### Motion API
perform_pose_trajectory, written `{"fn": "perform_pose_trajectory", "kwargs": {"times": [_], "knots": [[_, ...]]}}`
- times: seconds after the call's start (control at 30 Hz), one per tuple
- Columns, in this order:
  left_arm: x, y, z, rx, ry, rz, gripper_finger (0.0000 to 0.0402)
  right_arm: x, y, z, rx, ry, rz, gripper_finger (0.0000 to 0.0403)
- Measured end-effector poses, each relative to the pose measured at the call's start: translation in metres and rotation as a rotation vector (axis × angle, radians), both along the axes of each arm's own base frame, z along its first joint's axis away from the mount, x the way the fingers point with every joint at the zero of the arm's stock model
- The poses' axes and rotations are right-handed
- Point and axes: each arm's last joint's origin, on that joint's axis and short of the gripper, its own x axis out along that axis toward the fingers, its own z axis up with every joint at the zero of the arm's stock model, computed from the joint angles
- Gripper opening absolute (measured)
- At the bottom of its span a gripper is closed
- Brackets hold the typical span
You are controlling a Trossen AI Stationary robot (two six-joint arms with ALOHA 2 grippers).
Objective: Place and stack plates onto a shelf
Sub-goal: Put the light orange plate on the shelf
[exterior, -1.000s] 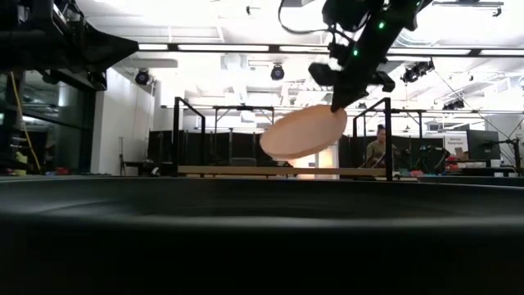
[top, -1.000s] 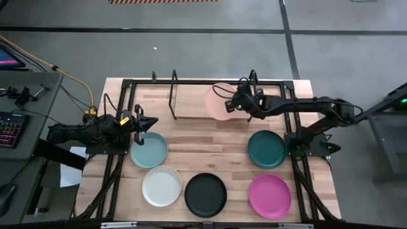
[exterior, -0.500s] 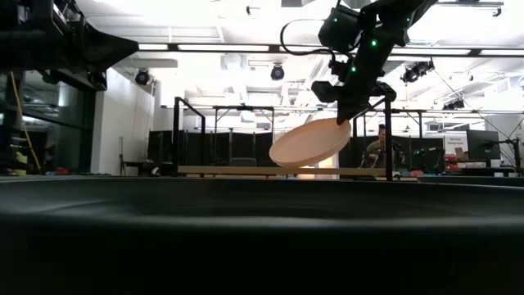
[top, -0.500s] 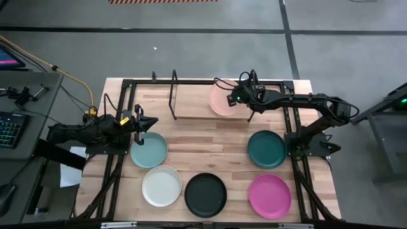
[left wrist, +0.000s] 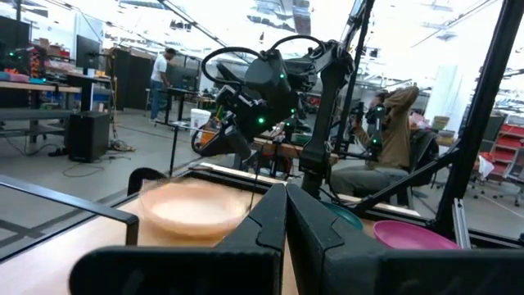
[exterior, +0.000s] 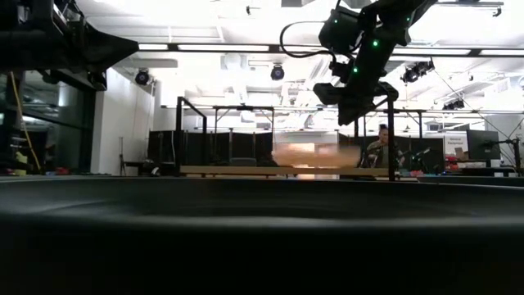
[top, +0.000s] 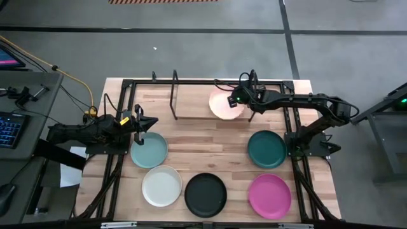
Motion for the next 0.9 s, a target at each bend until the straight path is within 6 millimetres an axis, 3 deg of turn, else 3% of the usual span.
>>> {"fn": "perform_pose_trajectory", "kwargs": {"times": [0.17, 0.3, 0.53, 0.67, 0.83, 0.9], "knots": [[0.0, 0.0, 0.0, 0.0, 0.0, 0.0, 0.0001, 0.001, -0.001, 0.005, -0.04, 0.038, 0.006, 0.0094], [0.0, 0.0, 0.0, 0.0, 0.0, 0.0, 0.0001, 0.009, -0.002, 0.024, -0.056, 0.005, 0.053, 0.0107], [0.0, 0.0, 0.0, 0.0, 0.0, 0.0, 0.0001, 0.037, 0.013, 0.042, 0.015, -0.215, 0.383, 0.0108], [0.0, 0.0, 0.0, 0.0, 0.0, 0.001, 0.0001, 0.062, 0.032, 0.032, 0.068, -0.273, 0.616, 0.0098], [0.0, 0.0, 0.0, 0.0, -0.001, 0.001, 0.0001, 0.087, 0.067, 0.0, 0.147, -0.211, 0.799, 0.0021], [0.0, 0.0, 0.0, -0.001, 0.0, 0.003, 0.0001, 0.093, 0.079, -0.014, 0.168, -0.168, 0.834, 0.0009]]}}
